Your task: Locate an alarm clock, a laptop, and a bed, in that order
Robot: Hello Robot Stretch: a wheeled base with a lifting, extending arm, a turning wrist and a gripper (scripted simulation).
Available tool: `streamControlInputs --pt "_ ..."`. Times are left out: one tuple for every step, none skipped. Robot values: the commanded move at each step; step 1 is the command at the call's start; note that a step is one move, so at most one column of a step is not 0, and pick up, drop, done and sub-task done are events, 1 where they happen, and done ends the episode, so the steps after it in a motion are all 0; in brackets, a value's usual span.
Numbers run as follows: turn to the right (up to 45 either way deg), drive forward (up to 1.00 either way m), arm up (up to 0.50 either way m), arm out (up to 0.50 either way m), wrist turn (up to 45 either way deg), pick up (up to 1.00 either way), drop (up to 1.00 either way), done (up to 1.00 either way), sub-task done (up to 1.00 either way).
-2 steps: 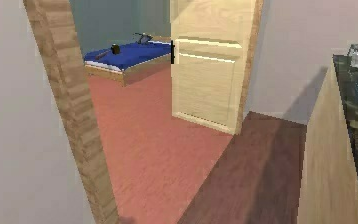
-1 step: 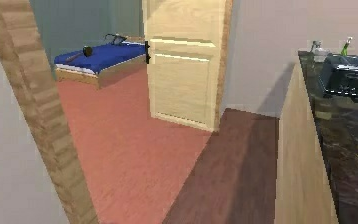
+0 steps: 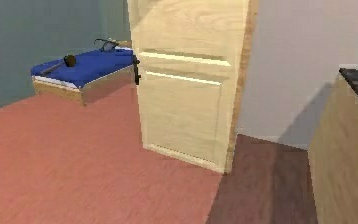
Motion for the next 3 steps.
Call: streamControlInputs --pt "-24.0 0.0 0.0 0.0 0.0 0.0 0.0 0.0 0.0" --pt "0.0 1.0 0.0 0.0 0.0 0.0 0.0 0.0 0.0" --pt "0.0 1.0 0.0 0.0 0.0 0.0 0.0 0.0 0.0"
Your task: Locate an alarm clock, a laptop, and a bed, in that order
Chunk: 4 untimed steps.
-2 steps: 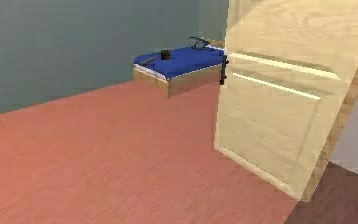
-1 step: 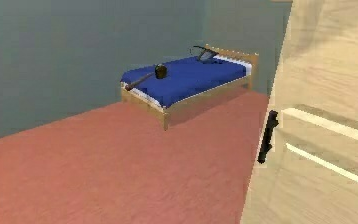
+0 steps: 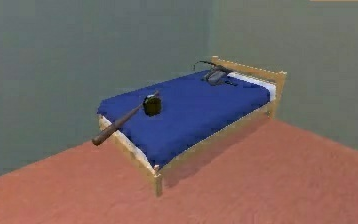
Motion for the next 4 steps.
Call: streamControlInputs --pt "-6.0 0.0 0.0 0.0 0.0 0.0 0.0 0.0 0.0" --pt "0.0 0.85 0.0 0.0 0.0 0.0 0.0 0.0 0.0" --pt "0.0 0.0 0.0 0.0 0.0 0.0 0.0 0.0 1.0" --pt "-45.0 0.0 0.0 0.0 0.0 0.0 0.0 0.0 0.0"
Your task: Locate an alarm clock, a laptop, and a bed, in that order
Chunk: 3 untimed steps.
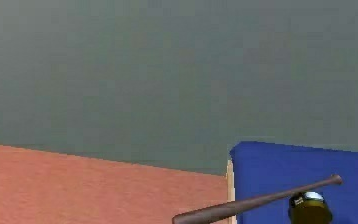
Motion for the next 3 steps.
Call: streamControlInputs --pt "-45.0 0.0 0.0 0.0 0.0 0.0 0.0 0.0 0.0" --pt "-45.0 0.0 0.0 0.0 0.0 0.0 0.0 0.0 0.0" --pt "-39.0 0.0 0.0 0.0 0.0 0.0 0.0 0.0 0.0"
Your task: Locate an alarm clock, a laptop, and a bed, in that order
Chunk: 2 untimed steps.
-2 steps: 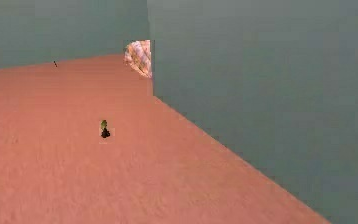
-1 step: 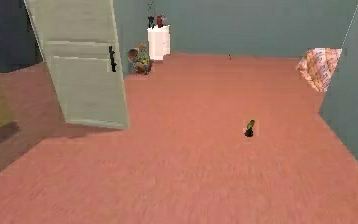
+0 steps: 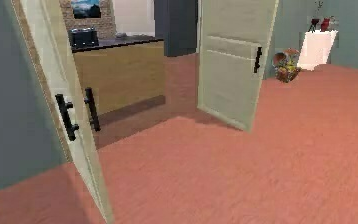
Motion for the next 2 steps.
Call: streamControlInputs --pt "0.0 1.0 0.0 0.0 0.0 0.0 0.0 0.0 0.0" --pt "0.0 1.0 0.0 0.0 0.0 0.0 0.0 0.0 0.0"
